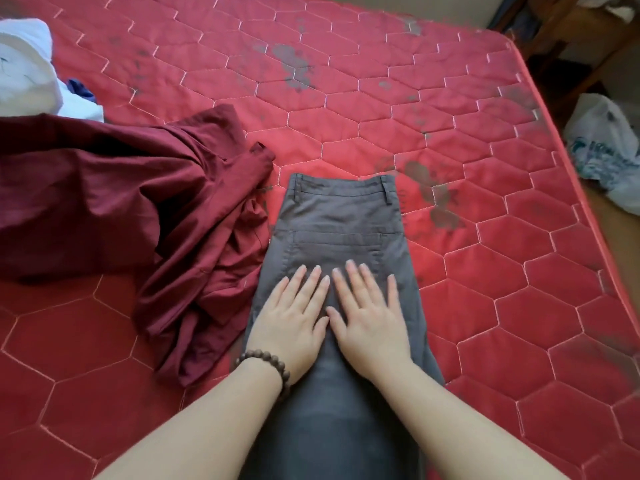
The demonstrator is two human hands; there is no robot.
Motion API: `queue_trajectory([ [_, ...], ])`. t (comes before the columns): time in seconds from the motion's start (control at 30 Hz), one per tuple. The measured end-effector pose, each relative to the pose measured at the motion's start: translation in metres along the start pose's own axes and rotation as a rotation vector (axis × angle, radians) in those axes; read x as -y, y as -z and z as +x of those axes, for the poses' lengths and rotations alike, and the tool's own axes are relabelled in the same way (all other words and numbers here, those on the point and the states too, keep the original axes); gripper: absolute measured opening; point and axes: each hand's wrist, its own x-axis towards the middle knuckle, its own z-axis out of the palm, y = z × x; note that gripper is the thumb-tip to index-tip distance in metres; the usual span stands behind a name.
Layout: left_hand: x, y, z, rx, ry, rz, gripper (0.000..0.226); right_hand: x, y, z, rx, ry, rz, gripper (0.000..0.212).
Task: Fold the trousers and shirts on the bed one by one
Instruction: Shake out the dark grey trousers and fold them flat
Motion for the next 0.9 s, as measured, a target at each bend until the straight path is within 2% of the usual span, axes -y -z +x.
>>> queue_trajectory([
  [0.13, 0.003, -0.007, -0.001, 0.040, 0.027, 0.001, 0.069, -0.050, -0.006, -0.021, 0.050, -0.312, -0.041, 0.064],
  [0.2, 0.006, -0.009, 0.001, 0.066, 0.007, 0.031, 0.073, -0.051, -0.005, -0.028, 0.035, -0.377, 0.022, 0.061],
  [0.33, 0.005, 0.001, -0.007, 0.018, -0.007, 0.052, 0.072, -0.052, 0.006, -0.051, -0.312, -0.502, 0.617, 0.040],
  [0.4, 0.001, -0.001, -0.020, -0.006, -0.021, 0.022, 0.067, -0.066, 0.010, -0.069, -0.382, -0.577, 0.636, 0.034],
  [0.5, -0.002, -0.014, -0.035, 0.069, 0.008, 0.050, 0.069, -0.079, 0.014, -0.090, -0.265, -0.602, 0.708, 0.013],
  [0.6, -0.003, -0.020, -0.036, 0.058, 0.041, 0.112, 0.070, -0.078, 0.013, -0.098, -0.113, -0.552, 0.724, 0.016],
  [0.7, -0.004, -0.019, -0.035, 0.054, 0.048, 0.123, 0.074, -0.077, 0.012, -0.096, -0.115, -0.513, 0.663, 0.020],
  [0.83, -0.006, -0.018, -0.036, 0.034, 0.052, 0.098, 0.075, -0.088, 0.011, -0.099, -0.199, -0.689, 0.717, 0.022],
  [0.9, -0.007, -0.019, -0.036, 0.018, 0.058, 0.088, 0.074, -0.086, 0.011, -0.100, -0.138, -0.756, 0.713, 0.021],
])
